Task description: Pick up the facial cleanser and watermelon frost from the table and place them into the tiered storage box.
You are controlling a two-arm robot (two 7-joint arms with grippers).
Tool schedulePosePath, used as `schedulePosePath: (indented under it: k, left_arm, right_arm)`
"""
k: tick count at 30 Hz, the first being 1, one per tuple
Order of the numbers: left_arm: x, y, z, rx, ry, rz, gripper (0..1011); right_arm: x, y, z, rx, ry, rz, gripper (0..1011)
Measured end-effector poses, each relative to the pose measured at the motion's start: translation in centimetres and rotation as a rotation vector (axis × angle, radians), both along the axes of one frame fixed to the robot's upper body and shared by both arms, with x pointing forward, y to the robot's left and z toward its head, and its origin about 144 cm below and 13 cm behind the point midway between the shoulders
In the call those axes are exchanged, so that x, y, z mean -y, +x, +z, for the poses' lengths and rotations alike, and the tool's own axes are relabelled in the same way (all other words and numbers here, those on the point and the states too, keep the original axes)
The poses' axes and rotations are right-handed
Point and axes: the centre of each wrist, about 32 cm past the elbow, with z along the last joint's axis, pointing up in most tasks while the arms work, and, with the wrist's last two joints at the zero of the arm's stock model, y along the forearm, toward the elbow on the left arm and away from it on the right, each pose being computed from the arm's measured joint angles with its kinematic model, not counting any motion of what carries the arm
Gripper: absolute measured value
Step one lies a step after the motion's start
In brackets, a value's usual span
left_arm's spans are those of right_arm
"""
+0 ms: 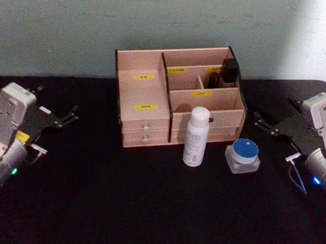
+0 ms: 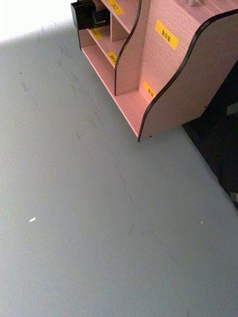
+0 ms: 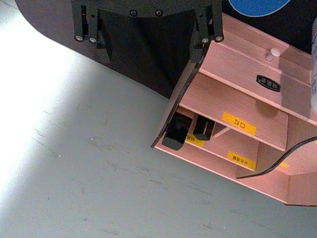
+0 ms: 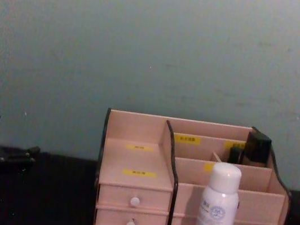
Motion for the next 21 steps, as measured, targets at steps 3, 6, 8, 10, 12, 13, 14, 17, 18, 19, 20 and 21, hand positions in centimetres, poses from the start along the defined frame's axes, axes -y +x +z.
schedulePosePath:
  k: [3, 6, 8, 10, 12, 13, 14, 17, 18, 19, 20, 21]
  left_arm:
    - [0.00, 0.00, 0.00, 0.000, 0.000, 0.000, 1001]
    - [0.00, 0.00, 0.00, 0.000, 0.000, 0.000, 1001]
    - [0.00, 0.00, 0.00, 0.000, 0.000, 0.000, 1001]
    - [0.00, 0.00, 0.00, 0.000, 0.000, 0.000, 1001]
    - [0.00, 0.00, 0.00, 0.000, 0.000, 0.000, 1001]
    - [0.00, 0.00, 0.00, 0.000, 0.000, 0.000, 1001]
    - [0.00, 0.00, 0.00, 0.000, 0.000, 0.000, 1001]
    - [0.00, 0.00, 0.00, 0.000, 0.000, 0.000, 1001]
    - [0.00, 0.00, 0.00, 0.000, 0.000, 0.000, 1001]
    - [0.00, 0.00, 0.00, 0.000, 0.000, 0.000, 1001]
    - [0.00, 0.00, 0.00, 0.000, 0.000, 0.000, 1001]
    - [0.00, 0.00, 0.00, 0.000, 0.000, 0.000, 1001]
  right_arm:
    - [0.00, 0.00, 0.00, 0.000, 0.000, 0.000, 1003]
    - [0.00, 0.00, 0.00, 0.000, 0.000, 0.000, 1002]
    - [0.00, 0.00, 0.00, 0.000, 0.000, 0.000, 1002]
    - [0.00, 0.00, 0.00, 0.000, 0.000, 0.000, 1003]
    - [0.00, 0.00, 0.00, 0.000, 0.000, 0.000, 1002]
    - [0.00, 0.00, 0.00, 0.000, 0.000, 0.000, 1003]
    - [0.00, 0.00, 0.00, 0.000, 0.000, 0.000, 1003]
    - [0.00, 0.00, 0.00, 0.000, 0.000, 0.000, 1002]
    - [0.00, 0.00, 0.00, 0.000, 0.000, 0.000, 1002]
    - [0.00, 0.00, 0.00, 0.000, 0.000, 0.000, 1003]
    - [0.10, 0.00, 0.04, -0.001, 0.002, 0.001, 1003]
    - [0.20, -0.01, 0.07, -0.003, 0.006, 0.002, 1003]
